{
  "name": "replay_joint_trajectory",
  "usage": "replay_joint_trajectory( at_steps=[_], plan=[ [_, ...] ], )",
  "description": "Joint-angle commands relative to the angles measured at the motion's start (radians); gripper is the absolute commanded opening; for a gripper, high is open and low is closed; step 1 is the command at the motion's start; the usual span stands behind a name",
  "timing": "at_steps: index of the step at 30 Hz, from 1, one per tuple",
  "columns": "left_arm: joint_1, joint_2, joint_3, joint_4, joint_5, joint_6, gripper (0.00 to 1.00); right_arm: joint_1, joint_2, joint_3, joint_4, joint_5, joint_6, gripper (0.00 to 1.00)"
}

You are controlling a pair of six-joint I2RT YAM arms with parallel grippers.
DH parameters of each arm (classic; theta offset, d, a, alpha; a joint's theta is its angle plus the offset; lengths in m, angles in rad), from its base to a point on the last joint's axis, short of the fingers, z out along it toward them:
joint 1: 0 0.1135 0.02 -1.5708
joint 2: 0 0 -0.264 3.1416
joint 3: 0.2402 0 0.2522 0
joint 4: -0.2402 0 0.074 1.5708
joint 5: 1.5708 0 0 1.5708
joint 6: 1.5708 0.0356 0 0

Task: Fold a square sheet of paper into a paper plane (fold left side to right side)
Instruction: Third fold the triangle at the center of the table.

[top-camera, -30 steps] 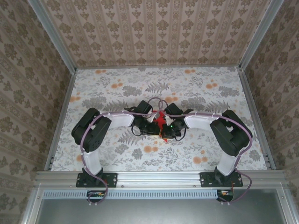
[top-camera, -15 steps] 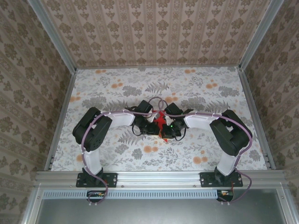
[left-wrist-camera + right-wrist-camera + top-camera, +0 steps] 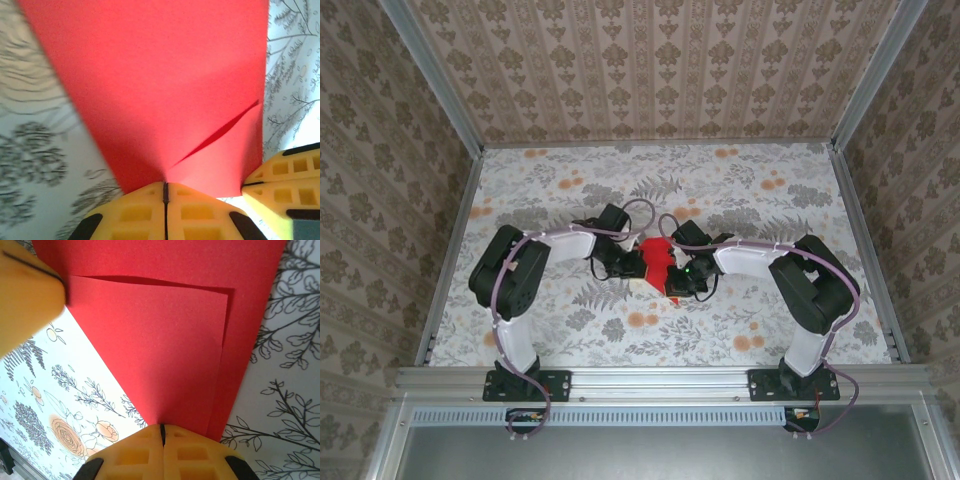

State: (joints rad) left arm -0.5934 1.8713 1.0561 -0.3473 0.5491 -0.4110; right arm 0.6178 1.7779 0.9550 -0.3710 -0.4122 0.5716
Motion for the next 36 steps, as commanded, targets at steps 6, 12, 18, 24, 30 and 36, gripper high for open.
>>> replay_joint_trajectory(
  at_steps=[6,12,18,24,30,36],
  plan=[
    [0.072,0.006,0.032,-0.076,-0.109,0.080,0.07,0.002,0.061,-0.030,-0.103,0.092,-0.021,0.00],
    [0.049,-0.119,0.031,-0.097,-0.086,0.069,0.08,0.003,0.061,-0.028,-0.096,0.084,-0.016,0.00],
    [-0.030,-0.158,0.013,-0.029,-0.006,0.000,0.09,0.002,0.061,-0.025,-0.097,0.087,-0.015,0.00],
    [-0.096,-0.051,0.035,0.040,0.016,-0.045,0.09,0.002,0.063,-0.021,-0.099,0.084,-0.013,0.00],
    [-0.117,0.020,0.072,0.040,0.012,-0.039,0.09,0.002,0.059,-0.021,-0.100,0.084,-0.013,0.00],
    [-0.117,0.053,0.067,0.007,-0.038,-0.032,0.09,0.002,0.055,-0.019,-0.103,0.076,-0.012,0.00]
  ],
)
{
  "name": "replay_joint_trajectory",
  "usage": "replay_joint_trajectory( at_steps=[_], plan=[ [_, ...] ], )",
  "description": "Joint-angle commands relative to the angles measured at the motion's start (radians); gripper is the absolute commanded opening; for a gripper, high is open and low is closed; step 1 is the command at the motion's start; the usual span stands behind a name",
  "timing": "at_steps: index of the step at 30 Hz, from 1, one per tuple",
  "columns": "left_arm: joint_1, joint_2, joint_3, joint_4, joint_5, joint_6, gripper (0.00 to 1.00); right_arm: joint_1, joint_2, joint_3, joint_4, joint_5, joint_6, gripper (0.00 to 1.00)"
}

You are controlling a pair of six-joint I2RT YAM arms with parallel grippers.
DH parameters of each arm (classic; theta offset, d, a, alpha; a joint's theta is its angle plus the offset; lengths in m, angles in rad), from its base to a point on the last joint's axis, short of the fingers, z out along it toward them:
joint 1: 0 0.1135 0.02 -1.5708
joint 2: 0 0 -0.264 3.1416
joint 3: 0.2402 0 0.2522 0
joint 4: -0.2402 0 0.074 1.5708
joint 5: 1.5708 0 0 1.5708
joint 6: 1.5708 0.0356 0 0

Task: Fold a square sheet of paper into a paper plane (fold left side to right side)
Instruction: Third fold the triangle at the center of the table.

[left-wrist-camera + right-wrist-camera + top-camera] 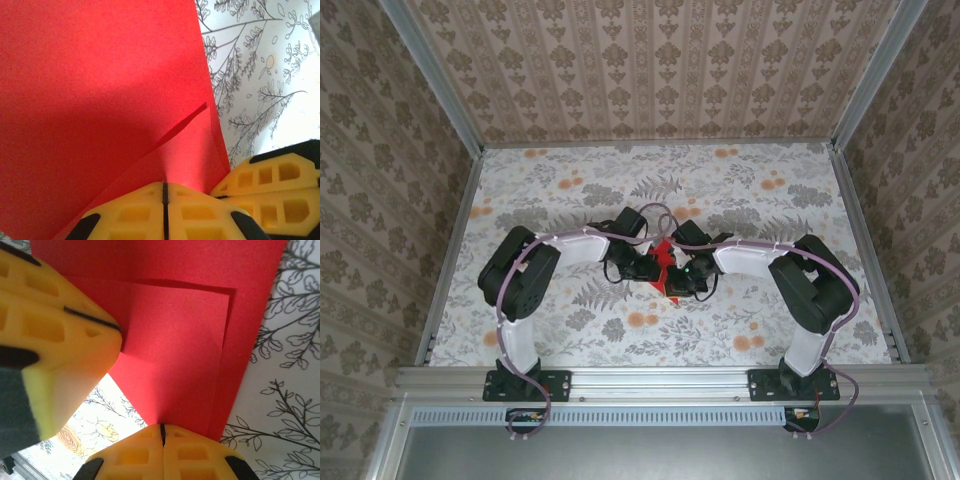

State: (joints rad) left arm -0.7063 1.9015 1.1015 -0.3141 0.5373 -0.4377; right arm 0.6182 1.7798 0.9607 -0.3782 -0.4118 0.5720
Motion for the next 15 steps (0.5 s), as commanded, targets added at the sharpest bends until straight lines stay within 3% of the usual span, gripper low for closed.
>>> replay_joint_trajectory(
  at_steps=[1,15],
  plan=[
    [-0.004,0.029,0.022,-0.037,-0.039,-0.003,0.09,0.002,0.051,-0.023,-0.097,0.074,-0.011,0.00],
    [0.033,0.070,0.012,-0.074,-0.094,0.028,0.08,0.003,-0.006,-0.036,-0.188,0.048,-0.026,0.00]
  ],
)
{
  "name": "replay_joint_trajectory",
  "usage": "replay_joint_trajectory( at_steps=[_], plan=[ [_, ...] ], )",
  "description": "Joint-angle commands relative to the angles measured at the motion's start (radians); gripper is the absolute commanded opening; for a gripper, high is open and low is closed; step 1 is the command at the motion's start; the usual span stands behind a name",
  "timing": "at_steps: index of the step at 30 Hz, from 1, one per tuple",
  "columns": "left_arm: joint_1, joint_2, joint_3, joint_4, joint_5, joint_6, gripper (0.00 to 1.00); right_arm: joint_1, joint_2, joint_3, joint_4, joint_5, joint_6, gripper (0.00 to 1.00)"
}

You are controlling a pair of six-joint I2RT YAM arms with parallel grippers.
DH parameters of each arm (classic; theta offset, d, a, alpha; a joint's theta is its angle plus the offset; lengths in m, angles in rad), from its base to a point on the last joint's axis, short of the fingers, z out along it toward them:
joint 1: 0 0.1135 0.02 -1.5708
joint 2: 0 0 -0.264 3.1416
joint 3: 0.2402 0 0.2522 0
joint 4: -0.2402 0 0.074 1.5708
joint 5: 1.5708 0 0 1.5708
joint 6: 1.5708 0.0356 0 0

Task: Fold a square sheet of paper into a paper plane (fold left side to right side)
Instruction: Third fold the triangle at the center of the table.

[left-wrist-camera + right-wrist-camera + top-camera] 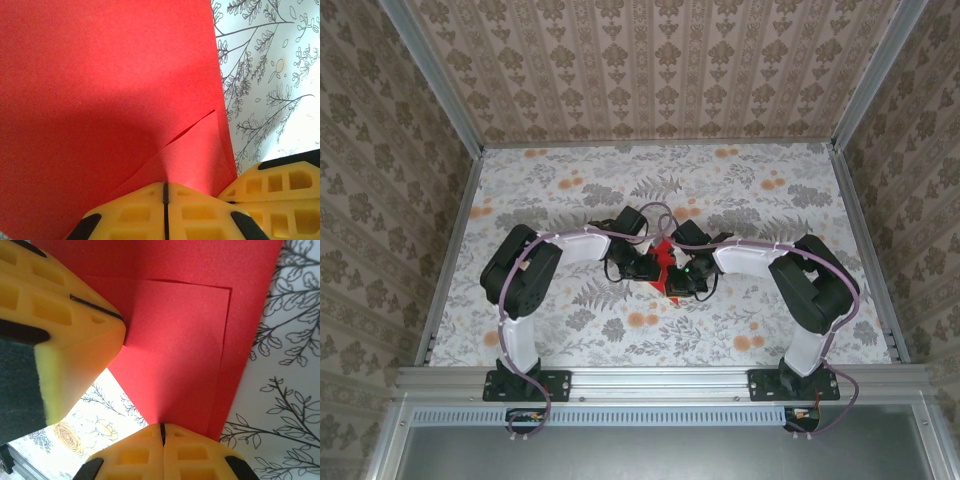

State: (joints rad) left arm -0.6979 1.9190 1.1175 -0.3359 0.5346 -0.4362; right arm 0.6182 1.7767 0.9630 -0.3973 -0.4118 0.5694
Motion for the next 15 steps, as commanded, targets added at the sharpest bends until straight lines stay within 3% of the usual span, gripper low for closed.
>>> replay_joint_trajectory(
  at_steps=[1,15],
  plan=[
    [0.024,0.054,-0.004,-0.053,-0.091,0.027,0.09,0.004,-0.007,-0.043,-0.172,0.048,-0.023,0.00],
    [0.028,0.066,0.003,-0.054,-0.098,0.030,0.08,0.003,-0.053,-0.096,-0.192,0.050,-0.022,0.00]
  ],
)
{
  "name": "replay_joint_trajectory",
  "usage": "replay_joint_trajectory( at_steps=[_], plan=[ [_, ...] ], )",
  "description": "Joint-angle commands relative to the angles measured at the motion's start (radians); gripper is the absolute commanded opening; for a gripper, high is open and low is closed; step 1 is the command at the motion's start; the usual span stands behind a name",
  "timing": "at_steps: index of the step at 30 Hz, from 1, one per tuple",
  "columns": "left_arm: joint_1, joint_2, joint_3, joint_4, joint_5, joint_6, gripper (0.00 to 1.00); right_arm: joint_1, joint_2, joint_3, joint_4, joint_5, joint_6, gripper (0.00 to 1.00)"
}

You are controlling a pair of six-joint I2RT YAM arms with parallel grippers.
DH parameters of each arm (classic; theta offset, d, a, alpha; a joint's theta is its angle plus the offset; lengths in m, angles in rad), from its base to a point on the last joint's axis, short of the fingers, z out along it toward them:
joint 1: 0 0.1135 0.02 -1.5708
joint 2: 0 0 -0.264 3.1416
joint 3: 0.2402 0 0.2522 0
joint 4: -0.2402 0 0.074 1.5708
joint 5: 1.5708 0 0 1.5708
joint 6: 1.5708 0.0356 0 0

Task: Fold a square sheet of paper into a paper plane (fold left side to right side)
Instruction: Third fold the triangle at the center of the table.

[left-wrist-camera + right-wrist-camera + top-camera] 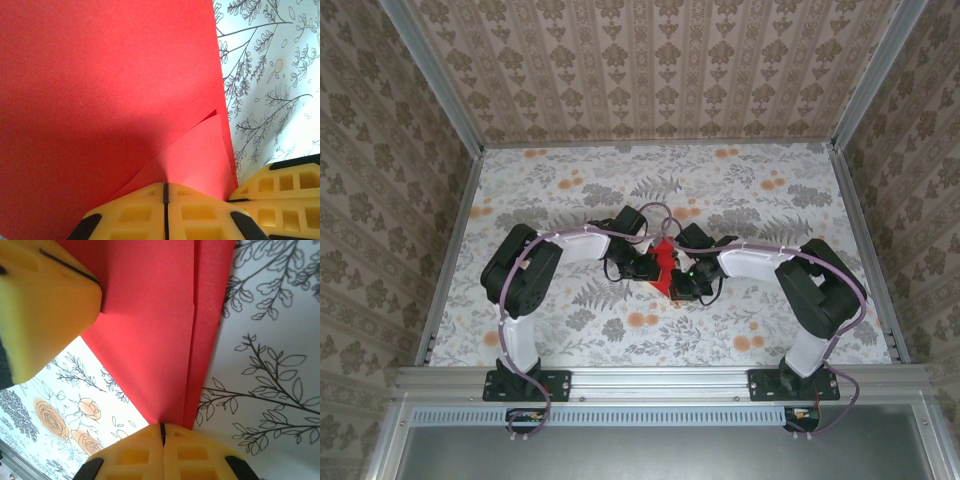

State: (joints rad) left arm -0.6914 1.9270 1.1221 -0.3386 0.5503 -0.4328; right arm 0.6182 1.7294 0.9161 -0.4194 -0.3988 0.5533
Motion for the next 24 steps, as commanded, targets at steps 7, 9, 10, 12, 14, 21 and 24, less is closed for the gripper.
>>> replay_joint_trajectory(
  at_steps=[7,9,10,12,14,21,24],
  plan=[
    [0.021,0.056,0.003,-0.057,-0.115,0.030,0.08,0.003,-0.016,-0.066,-0.174,0.034,-0.007,0.00],
    [0.023,0.058,0.005,-0.057,-0.115,0.030,0.08,0.003,-0.018,-0.070,-0.176,0.034,-0.009,0.00],
    [0.023,0.058,0.005,-0.059,-0.115,0.031,0.08,0.002,-0.018,-0.071,-0.176,0.033,-0.008,0.00],
    [0.023,0.058,0.004,-0.060,-0.116,0.032,0.08,0.003,-0.020,-0.072,-0.176,0.029,-0.009,0.00],
    [0.024,0.056,0.005,-0.059,-0.116,0.032,0.08,0.003,-0.020,-0.075,-0.179,0.028,-0.011,0.00],
    [0.024,0.050,0.012,-0.063,-0.113,0.035,0.09,0.003,-0.024,-0.077,-0.183,0.027,-0.013,0.00],
    [0.024,0.050,0.017,-0.067,-0.114,0.036,0.09,0.003,-0.026,-0.079,-0.186,0.029,-0.015,0.00]
  ],
)
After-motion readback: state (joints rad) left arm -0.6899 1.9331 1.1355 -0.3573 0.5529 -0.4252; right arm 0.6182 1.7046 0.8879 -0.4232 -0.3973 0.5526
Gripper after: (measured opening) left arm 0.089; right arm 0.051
